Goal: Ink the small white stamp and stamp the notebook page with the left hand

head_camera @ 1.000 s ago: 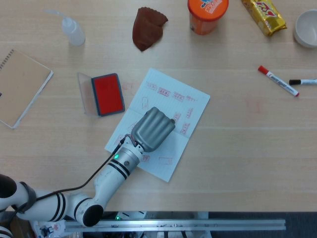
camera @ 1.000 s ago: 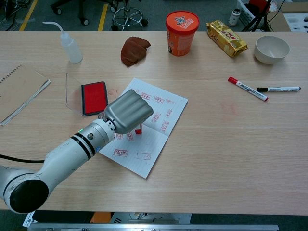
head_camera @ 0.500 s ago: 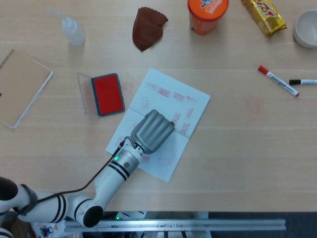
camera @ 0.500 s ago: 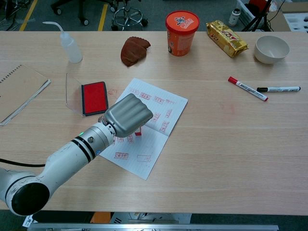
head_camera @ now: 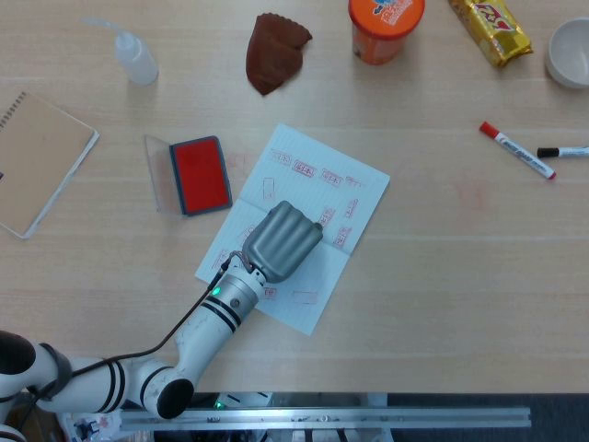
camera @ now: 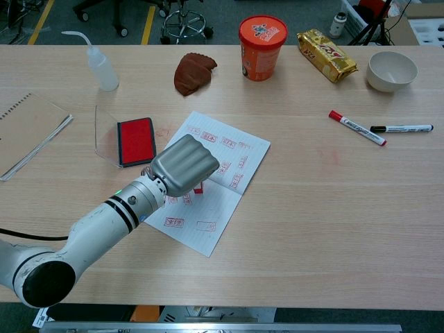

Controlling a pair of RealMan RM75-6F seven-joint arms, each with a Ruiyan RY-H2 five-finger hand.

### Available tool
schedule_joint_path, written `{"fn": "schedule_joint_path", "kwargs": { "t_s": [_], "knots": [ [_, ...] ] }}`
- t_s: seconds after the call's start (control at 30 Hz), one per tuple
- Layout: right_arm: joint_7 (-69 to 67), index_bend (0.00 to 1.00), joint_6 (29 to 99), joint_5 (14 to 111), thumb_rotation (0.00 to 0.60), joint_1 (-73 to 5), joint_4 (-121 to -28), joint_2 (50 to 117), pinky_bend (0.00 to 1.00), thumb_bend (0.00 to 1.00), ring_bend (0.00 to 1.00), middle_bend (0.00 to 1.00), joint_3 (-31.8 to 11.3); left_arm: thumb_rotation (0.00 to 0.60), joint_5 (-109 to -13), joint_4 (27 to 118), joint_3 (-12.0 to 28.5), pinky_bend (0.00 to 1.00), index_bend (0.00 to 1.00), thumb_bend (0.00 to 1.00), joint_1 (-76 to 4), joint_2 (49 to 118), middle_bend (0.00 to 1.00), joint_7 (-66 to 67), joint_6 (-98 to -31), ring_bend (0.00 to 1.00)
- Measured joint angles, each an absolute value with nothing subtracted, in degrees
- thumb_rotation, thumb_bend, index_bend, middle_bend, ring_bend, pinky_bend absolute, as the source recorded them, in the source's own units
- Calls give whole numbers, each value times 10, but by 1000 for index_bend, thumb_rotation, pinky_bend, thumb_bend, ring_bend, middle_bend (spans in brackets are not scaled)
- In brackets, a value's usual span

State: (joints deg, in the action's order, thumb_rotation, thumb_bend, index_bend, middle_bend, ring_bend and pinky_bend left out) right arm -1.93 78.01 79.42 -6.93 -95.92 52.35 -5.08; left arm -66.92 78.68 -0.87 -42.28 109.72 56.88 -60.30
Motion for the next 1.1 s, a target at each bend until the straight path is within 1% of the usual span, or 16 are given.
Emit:
{"fn": "schedule_joint_path", "kwargs": {
  "t_s": [0.5,0.7,0.87,1.1],
  "knots": [
    [-22,433,783,795,600,-67,-957,524,517,68,408,509,-52,600,-676,798,-5,1000,569,275,-420,1090,985,576,-604,1000],
    [-25,432,784,797,600,-67,-954,526,517,68,408,509,-52,600,-690,838,6,1000,569,275,-422,1063,985,580,-618,1000],
    [-27,432,785,800,600,-68,-953,528,517,68,408,510,-52,600,-698,878,23,1000,569,275,-426,1030,984,584,-629,1000],
    [-28,433,789,803,600,-66,-956,527,517,68,408,510,-52,600,-696,884,34,1000,569,275,-431,1007,984,586,-631,1000]
  ]
}}
